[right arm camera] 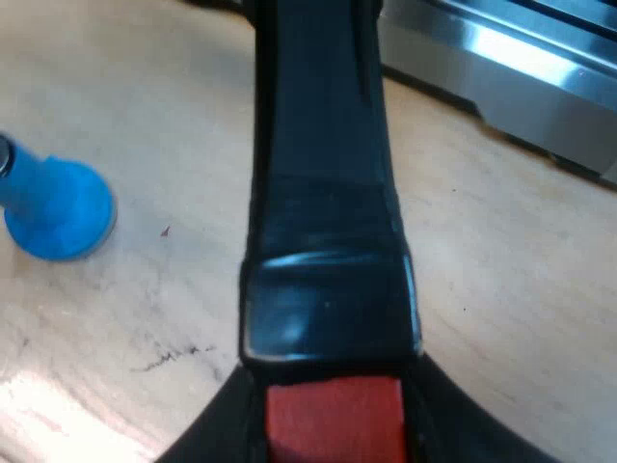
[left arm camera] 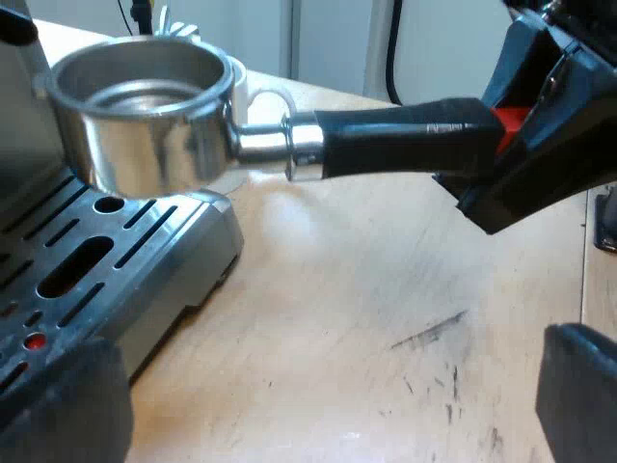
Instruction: Grind coffee beans and then tamp
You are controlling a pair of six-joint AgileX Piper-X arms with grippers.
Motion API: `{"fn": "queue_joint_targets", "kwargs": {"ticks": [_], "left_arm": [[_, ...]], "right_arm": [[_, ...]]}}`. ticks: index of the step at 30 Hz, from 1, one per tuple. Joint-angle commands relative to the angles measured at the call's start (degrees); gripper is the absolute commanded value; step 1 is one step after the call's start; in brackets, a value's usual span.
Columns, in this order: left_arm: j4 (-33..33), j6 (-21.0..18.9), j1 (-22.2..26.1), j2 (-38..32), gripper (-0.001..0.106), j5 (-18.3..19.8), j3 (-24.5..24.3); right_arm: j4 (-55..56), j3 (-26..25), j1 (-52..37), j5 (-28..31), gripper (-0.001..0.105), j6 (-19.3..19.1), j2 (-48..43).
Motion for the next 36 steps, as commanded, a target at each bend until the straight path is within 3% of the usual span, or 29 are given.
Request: {"fn": "queue_joint_targets", "kwargs": {"ticks": [1,5,7,11,16,23,25,28,31,36], "left_arm": [[1.45,-0.92,-0.28,-2.22,0.086,0.43,-0.21],[1.45,-3.52,-0.28,-4.44,0.086,0.43,-0.64],[1.45,-3.83,-0.28,-5.35,0.086,0.43,-1.36],[2.07,-4.04,-0.28,-6.24,0.086,0.04,-2.62],[9.77,-4.02,-0.28,-6.26,0.086,-1.58,-5.55],[11.51,-4.02,-0.28,-6.26,0.086,-4.10,-6.16],[11.51,-4.02,-0.28,-6.26,0.086,-4.08,-6.16],[11.51,-3.81,-0.28,-6.26,0.086,-4.08,-6.16],[11.51,-3.17,-0.28,-6.26,0.086,-4.08,-6.16],[11.51,-2.94,-0.28,-6.26,0.086,-4.08,-6.16]], "right_arm": [[-1.48,-0.60,0.12,-1.16,0.000,-5.38,-2.32],[-1.48,-0.60,0.12,-2.79,0.000,-8.98,-4.27],[-1.48,-0.60,0.12,-4.51,0.000,-13.43,-5.59],[-1.48,-0.60,0.12,-8.17,0.000,-17.88,-6.76],[-1.48,-0.60,0.01,-12.21,0.000,-25.68,-7.04],[-2.88,0.33,0.01,-14.61,0.000,-30.13,-7.04],[-3.29,0.94,-0.22,-14.85,0.000,-30.17,-7.04],[-4.94,2.32,-2.91,-18.52,0.000,-27.32,-7.04],[-7.54,3.26,-4.99,-19.24,0.000,-28.10,-6.94],[-9.81,4.48,-10.46,-23.32,0.000,-33.07,-6.93]]}}
